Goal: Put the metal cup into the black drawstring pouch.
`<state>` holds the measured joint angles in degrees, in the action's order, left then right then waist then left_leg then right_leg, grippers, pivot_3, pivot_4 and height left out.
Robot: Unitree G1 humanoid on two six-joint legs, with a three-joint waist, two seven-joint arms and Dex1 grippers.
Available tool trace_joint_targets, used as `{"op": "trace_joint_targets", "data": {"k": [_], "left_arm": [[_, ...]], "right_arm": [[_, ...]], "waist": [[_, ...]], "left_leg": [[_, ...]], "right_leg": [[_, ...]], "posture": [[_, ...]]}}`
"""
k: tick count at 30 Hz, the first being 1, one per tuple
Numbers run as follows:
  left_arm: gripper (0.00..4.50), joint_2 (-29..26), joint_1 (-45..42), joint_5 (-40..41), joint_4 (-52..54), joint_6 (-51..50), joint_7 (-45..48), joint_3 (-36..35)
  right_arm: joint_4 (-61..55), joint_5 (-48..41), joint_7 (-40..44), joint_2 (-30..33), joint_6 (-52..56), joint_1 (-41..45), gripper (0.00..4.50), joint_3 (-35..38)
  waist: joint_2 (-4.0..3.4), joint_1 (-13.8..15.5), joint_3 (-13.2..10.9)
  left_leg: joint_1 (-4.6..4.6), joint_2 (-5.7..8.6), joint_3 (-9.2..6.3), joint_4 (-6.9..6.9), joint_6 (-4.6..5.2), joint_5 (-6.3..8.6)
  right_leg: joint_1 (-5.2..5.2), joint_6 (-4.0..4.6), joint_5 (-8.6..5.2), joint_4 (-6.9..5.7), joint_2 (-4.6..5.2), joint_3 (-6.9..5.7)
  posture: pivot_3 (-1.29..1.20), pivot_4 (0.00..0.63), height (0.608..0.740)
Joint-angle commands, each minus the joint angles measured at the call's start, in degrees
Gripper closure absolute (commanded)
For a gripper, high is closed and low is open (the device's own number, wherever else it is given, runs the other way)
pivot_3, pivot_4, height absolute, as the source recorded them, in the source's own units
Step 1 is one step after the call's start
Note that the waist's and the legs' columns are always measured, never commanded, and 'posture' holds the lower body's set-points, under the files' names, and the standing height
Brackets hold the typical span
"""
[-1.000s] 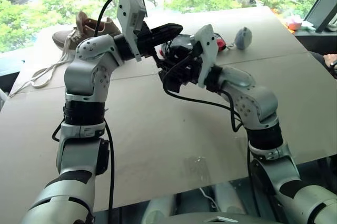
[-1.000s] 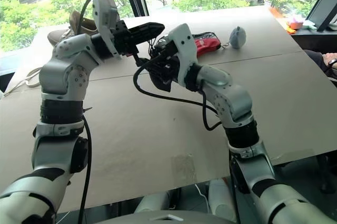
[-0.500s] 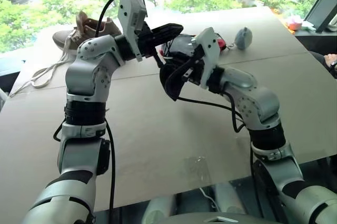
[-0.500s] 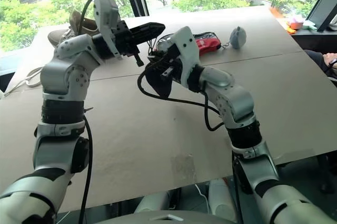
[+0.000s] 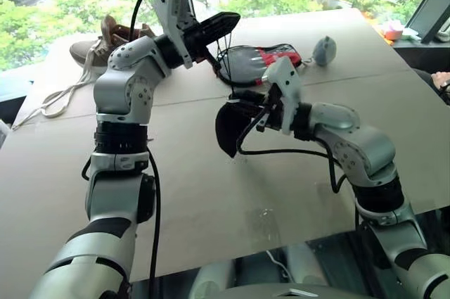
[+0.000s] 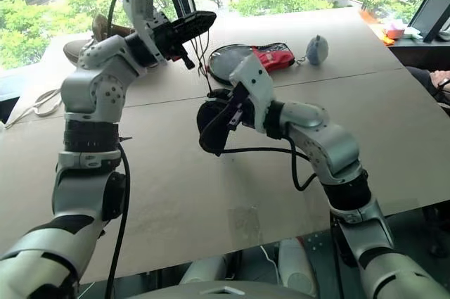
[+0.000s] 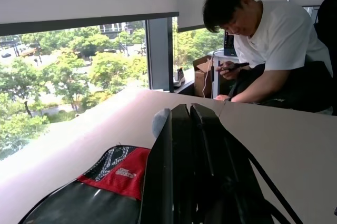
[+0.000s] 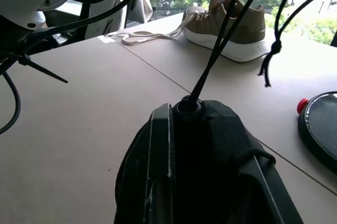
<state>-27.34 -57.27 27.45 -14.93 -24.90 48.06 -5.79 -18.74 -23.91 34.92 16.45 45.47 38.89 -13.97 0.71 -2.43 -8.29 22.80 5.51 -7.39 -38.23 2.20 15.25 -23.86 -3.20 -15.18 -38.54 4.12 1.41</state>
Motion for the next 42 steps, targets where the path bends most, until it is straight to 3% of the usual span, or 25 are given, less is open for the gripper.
{"op": "trace_joint_targets", "data": {"k": [1, 3, 6, 10, 15, 18, 21, 27, 30, 34, 35, 38, 39, 42], "left_arm": [[4.5, -1.4, -5.1, 2.2, 2.2, 3.5, -2.9, -6.3], [4.5, -1.3, -4.9, 2.1, 2.4, 3.4, -2.9, -6.3], [4.5, -2.0, -2.6, 1.8, 4.7, 2.8, -0.1, -4.4], [4.5, -3.3, 1.6, 1.1, 9.1, 1.8, 3.5, -1.2], [4.5, -9.2, 11.3, 5.5, 20.5, -7.5, 13.4, 4.8], [4.5, -12.0, 14.6, 7.6, 24.7, -11.1, 16.3, 5.9], [4.5, -18.2, 18.4, 6.0, 27.7, -14.3, 19.8, 8.3], [4.5, -27.2, 24.7, -2.8, 24.2, -6.0, 23.5, 10.1], [3.8, -29.1, 27.1, -6.3, 22.0, -0.6, 22.6, 8.4], [1.99, -27.7, 28.2, -6.0, 19.9, 1.9, 18.9, 3.6], [1.74, -27.6, 28.5, -5.7, 19.3, 2.0, 18.3, 2.5], [0.28, -29.0, 31.9, -6.9, 16.2, 4.1, 17.9, -0.4], [0.02, -28.9, 32.9, -7.4, 15.1, 5.4, 17.2, -1.4], [0.02, -27.6, 34.7, -10.4, 11.5, 11.0, 12.8, -3.8]], "right_arm": [[0.5, 0.8, 3.3, 3.4, 4.2, -3.2, 4.36, -6.3], [0.6, 1.3, 3.3, 4.2, 3.6, -3.3, 4.36, -6.3], [0.0, -3.1, 1.3, 0.8, 3.4, -2.3, 4.36, 1.0], [-1.7, -7.3, 0.5, 0.1, 6.8, -2.4, 2.52, 6.4], [-2.0, -7.3, 2.3, 7.8, 6.9, -7.0, 0.02, 9.9], [-2.6, -8.9, 4.8, 12.1, 7.5, -8.9, 0.02, 11.6], [-2.8, -9.5, 6.1, 15.9, 8.1, -11.7, 0.02, 13.6], [-4.2, -10.7, 5.0, 17.2, 8.5, -16.0, 0.02, 15.4], [-4.4, -10.5, 4.4, 17.1, 8.1, -17.7, 0.0, 15.4], [-4.4, -10.7, 4.0, 16.7, 7.8, -18.4, 0.0, 15.3], [-4.3, -10.7, 4.0, 16.7, 7.8, -18.4, 0.0, 15.3], [-3.8, -10.5, 4.0, 16.6, 7.2, -18.5, 0.0, 15.1], [-3.5, -10.4, 4.1, 16.6, 7.1, -18.5, 0.0, 15.0], [-2.8, -10.1, 4.3, 16.7, 6.6, -18.3, 0.0, 14.8]], "waist": [[0.0, 0.0, 0.0], [0.01, 0.0, 0.0], [0.01, -0.1, 0.0], [0.01, -0.1, 0.0], [0.0, 0.3, 0.0], [0.0, 0.3, 0.0], [-0.01, 0.0, 0.0], [-0.05, 0.3, 0.0], [-0.05, 0.5, 0.0], [-0.04, 0.9, 0.0], [-0.05, 1.1, 0.0], [-0.05, 1.3, 0.0], [-0.06, 1.2, 0.0], [-0.06, 1.5, 0.0]], "left_leg": [[0.0, 0.0, 0.0, 0.0, 0.0, 0.0], [0.0, 0.01, -0.01, 0.02, 0.0, 0.0], [0.02, 0.01, -0.03, 0.01, 0.0, 0.0], [0.02, 0.0, -0.08, 0.03, 0.0, 0.0], [0.01, 0.06, -0.12, 0.04, 0.01, 0.0], [0.04, 0.07, -0.19, 0.03, 0.01, 0.0], [0.01, 0.03, -0.19, 0.05, 0.01, 0.01], [-0.12, 0.02, -0.16, 0.17, 0.01, 0.01], [-0.1, 0.04, -0.15, 0.17, 0.01, 0.01], [-0.05, 0.04, -0.17, 0.17, 0.02, 0.01], [-0.04, 0.05, -0.19, 0.16, 0.01, 0.01], [-0.04, 0.04, -0.19, 0.17, 0.01, 0.01], [-0.05, 0.04, -0.17, 0.19, 0.01, 0.01], [-0.07, 0.03, -0.17, 0.25, 0.01, 0.01]], "right_leg": [[0.0, 0.0, 0.0, 0.01, 0.01, 0.0], [0.0, 0.0, 0.0, 0.02, 0.01, -0.01], [0.0, 0.0, 0.0, 0.02, 0.01, -0.01], [-0.02, 0.0, 0.0, 0.02, -0.01, 0.06], [0.04, 0.0, 0.0, 0.07, 0.04, 0.14], [0.07, 0.0, 0.0, 0.11, 0.03, 0.14], [0.08, 0.0, 0.0, 0.1, 0.01, 0.16], [0.08, 0.0, 0.0, 0.1, -0.03, 0.32], [0.08, 0.0, 0.0, 0.15, -0.01, 0.32], [0.09, 0.0, 0.0, 0.22, 0.01, 0.29], [0.09, 0.0, 0.0, 0.22, 0.01, 0.25], [0.08, 0.0, 0.0, 0.23, 0.0, 0.25], [0.08, 0.0, 0.0, 0.23, 0.0, 0.27], [0.07, 0.0, 0.0, 0.25, -0.01, 0.27]], "posture": [[0.0, 0.15, 0.74], [0.0, 0.15, 0.74], [0.0, 0.15, 0.74], [0.0, 0.15, 0.74], [0.0, 0.15, 0.74], [0.0, 0.15, 0.74], [0.0, 0.15, 0.74], [0.0, 0.15, 0.74], [0.0, 0.15, 0.74], [0.0, 0.15, 0.74], [0.0, 0.15, 0.74], [0.0, 0.15, 0.74], [0.0, 0.15, 0.74], [0.0, 0.15, 0.74]]}}
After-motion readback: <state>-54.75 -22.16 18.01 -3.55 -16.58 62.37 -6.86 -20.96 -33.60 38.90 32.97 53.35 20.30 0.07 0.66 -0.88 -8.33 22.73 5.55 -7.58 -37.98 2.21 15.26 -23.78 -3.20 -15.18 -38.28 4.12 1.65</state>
